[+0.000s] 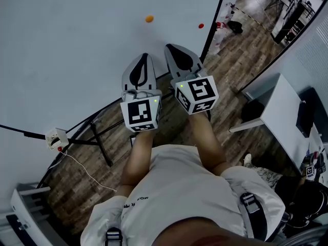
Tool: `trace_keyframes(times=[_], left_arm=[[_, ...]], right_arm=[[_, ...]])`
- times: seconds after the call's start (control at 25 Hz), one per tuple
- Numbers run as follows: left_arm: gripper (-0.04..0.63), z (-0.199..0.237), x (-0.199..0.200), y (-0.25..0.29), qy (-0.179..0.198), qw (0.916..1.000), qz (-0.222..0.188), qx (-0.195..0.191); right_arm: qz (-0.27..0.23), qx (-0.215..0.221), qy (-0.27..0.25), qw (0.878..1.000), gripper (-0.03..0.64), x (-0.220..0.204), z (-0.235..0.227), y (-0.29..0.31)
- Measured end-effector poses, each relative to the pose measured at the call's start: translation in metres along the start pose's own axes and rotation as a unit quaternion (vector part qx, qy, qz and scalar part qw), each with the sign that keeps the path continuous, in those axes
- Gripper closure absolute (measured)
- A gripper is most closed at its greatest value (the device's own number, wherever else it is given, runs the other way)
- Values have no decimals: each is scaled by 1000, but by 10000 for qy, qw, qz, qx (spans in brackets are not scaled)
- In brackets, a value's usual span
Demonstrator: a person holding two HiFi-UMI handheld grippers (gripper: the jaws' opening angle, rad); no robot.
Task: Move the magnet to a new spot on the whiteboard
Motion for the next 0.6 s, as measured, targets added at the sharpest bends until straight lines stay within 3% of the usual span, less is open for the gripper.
trace_keyframes(times=[0.6], left_arm=[[592, -1, 1, -4, -7, 10000, -3, -37]], right_arm=[[-48, -29, -17, 10000, 604, 3, 6, -9]])
Point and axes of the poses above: the fingertips, and each gripper's own axes: y forward along the fingers, z to its left, x out of its top, the point moved 1 cm from there along -y, backward along the fingers, and after that the axes turned 4 degrees about z, right-handed, at the moved point
